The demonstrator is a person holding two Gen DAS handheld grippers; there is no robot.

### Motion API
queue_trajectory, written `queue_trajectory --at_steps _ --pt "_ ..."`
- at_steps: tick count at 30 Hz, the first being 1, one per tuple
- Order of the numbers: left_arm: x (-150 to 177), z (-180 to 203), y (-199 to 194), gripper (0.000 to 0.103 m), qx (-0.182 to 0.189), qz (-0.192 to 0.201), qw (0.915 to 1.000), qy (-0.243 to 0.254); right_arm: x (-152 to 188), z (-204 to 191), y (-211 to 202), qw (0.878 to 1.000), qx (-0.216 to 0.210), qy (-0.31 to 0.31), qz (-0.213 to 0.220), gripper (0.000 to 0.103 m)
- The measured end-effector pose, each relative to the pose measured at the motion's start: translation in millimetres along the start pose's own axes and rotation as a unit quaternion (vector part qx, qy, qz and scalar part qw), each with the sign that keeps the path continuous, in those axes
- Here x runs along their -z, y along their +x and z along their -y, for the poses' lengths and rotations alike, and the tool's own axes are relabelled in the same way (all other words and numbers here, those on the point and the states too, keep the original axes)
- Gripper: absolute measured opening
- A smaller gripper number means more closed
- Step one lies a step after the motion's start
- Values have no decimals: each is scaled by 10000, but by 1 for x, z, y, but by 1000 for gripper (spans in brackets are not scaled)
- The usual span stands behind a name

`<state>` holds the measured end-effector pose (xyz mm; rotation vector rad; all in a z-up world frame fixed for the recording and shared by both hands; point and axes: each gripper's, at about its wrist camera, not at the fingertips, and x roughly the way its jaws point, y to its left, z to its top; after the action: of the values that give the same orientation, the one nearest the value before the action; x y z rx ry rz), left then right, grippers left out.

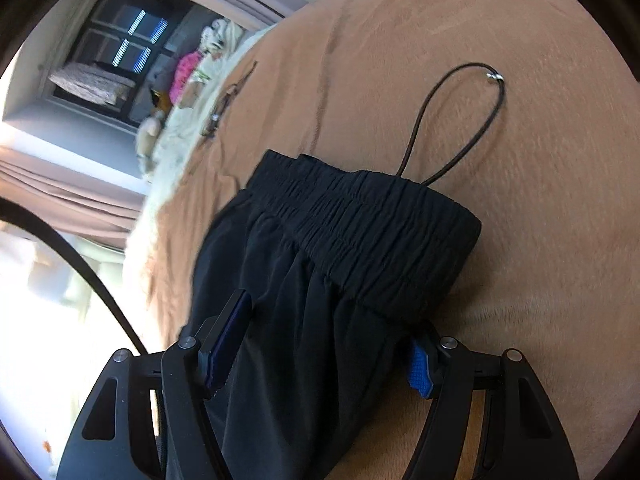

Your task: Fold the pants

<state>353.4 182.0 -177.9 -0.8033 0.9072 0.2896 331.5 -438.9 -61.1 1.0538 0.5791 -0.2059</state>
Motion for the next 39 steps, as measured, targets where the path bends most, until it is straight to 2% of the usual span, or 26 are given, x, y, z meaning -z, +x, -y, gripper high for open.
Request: queue_trajectory --at_steps 2,3,4,5,7,9,17,23,27,33,37,39 --pt "0 1 1 51 15 -2 10000 -6 2 -15 2 9994 326 -138 -61 66" --pt "1 1 1 51 20 -7 10000 9 4 -21 2 9985 501 -227 -66 60" --pt "1 2 2 51 25 -9 10000 23 6 -28 1 9965 769 -336 -37 45" --pt "2 2 2 51 30 -12 10000 40 8 -31 0 9947 950 -386 -13 37" --pt "2 3 3 51 43 -24 10000 52 12 -31 -8 9951 955 -257 16 23" --pt "2 3 4 51 61 -51 10000 50 17 -27 -16 9967 794 -139 32 17" --pt "-2 9 12 51 95 -112 9998 142 43 1 -64 9985 370 166 368 15" --pt "-3 13 17 51 176 -163 9995 212 49 27 -78 9983 174 251 497 14" --pt "0 17 20 51 266 -218 9990 285 42 32 -81 9978 127 273 584 14" --pt "2 18 15 51 477 -213 9981 328 38 45 -95 9944 234 382 953 14" --pt "1 11 5 51 548 -127 9980 279 47 59 -90 9940 247 658 835 15" --pt "-2 5 -3 51 560 -45 9981 257 52 60 -90 9942 282 660 806 21"
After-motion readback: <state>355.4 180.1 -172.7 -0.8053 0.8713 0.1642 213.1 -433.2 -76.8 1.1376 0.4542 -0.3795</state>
